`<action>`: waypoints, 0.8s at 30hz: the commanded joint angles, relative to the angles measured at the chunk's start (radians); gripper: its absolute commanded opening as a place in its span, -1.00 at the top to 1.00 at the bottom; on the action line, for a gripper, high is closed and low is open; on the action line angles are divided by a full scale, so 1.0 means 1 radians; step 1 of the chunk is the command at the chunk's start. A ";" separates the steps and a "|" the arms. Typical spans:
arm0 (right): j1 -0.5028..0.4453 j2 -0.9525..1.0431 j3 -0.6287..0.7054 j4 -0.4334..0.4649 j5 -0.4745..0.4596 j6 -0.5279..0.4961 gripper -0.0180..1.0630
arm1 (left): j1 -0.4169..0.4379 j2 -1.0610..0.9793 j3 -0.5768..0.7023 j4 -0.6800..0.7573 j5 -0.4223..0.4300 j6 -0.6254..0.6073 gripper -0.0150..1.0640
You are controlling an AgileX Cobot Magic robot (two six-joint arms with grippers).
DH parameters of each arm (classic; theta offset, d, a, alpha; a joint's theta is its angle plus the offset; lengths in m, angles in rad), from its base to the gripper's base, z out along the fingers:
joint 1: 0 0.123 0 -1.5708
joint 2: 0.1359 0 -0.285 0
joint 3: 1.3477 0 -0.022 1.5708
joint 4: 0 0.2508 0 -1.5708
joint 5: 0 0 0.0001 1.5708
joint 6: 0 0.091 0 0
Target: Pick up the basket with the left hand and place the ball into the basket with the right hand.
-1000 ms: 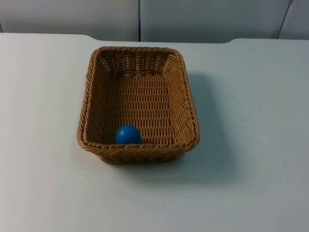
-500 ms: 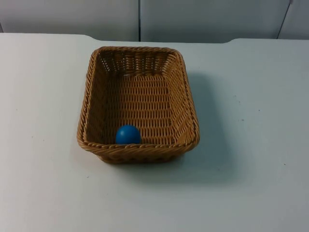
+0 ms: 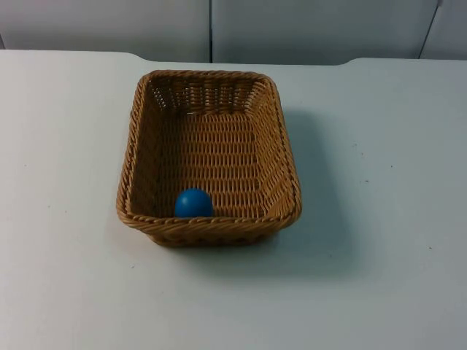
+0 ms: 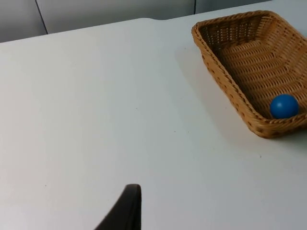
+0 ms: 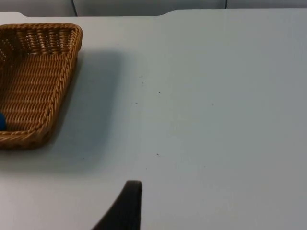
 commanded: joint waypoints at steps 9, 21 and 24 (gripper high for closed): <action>0.004 -0.003 0.006 0.000 -0.011 -0.009 -0.97 | -0.006 -0.004 0.000 -0.053 -0.005 0.024 -0.98; 0.004 -0.003 0.006 0.000 -0.011 0.001 -0.96 | -0.006 -0.004 0.000 -0.053 -0.005 0.022 -0.98; 0.004 -0.003 0.006 0.000 -0.011 0.001 -0.96 | -0.006 -0.004 0.000 -0.053 -0.005 0.022 -0.98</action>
